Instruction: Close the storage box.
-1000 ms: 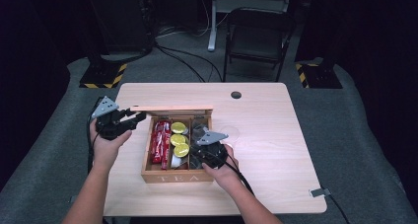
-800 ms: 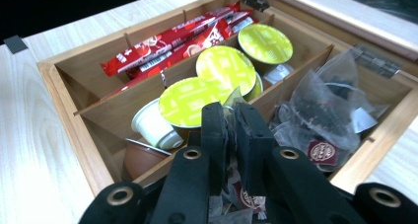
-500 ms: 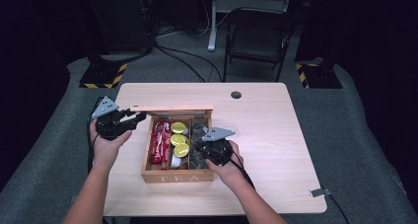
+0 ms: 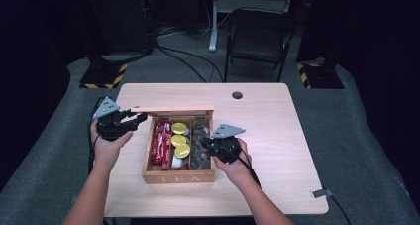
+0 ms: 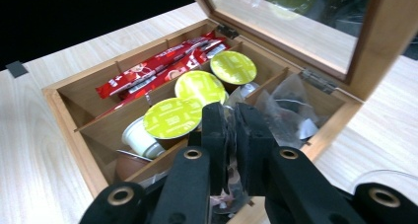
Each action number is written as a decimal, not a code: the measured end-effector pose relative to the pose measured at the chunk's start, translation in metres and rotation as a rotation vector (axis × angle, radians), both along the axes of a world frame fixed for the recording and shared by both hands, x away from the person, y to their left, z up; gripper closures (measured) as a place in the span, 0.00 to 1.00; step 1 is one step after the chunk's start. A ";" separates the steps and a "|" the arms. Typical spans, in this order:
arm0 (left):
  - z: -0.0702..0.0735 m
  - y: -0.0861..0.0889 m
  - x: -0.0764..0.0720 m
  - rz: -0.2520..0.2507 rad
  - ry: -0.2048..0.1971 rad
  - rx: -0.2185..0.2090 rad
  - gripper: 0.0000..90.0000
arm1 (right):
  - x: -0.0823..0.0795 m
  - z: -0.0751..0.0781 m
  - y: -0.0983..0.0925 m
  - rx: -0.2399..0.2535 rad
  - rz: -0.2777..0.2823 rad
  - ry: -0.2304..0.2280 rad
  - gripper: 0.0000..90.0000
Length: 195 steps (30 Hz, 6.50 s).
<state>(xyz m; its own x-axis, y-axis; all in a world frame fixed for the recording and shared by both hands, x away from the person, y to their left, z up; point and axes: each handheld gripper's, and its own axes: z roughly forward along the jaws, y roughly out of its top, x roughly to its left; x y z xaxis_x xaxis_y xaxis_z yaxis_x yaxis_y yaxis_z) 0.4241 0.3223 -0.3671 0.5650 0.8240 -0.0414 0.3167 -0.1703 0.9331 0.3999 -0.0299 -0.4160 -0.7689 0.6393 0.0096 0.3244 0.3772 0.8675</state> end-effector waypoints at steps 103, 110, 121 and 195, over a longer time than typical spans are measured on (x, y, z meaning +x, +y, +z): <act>-0.006 -0.003 -0.009 0.009 0.011 0.027 0.62 | 0.022 0.021 -0.032 0.033 -0.155 -0.065 0.50; -0.007 -0.003 -0.011 0.007 0.013 0.030 0.62 | 0.021 0.033 -0.025 0.051 -0.133 -0.079 0.49; -0.008 -0.003 -0.013 0.003 0.014 0.035 0.62 | 0.015 0.051 -0.014 0.024 -0.128 -0.177 0.55; -0.013 -0.008 -0.054 0.019 0.040 0.071 0.61 | 0.000 0.040 -0.020 -0.004 -0.031 -0.141 0.60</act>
<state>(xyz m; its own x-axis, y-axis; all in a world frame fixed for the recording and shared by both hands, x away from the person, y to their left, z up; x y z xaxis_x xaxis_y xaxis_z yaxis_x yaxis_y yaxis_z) 0.3702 0.3144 -0.3803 0.5483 0.8363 -0.0050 0.3576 -0.2290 0.9054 0.4004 -0.0498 -0.3761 -0.7426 0.6623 -0.0995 0.2108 0.3722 0.9039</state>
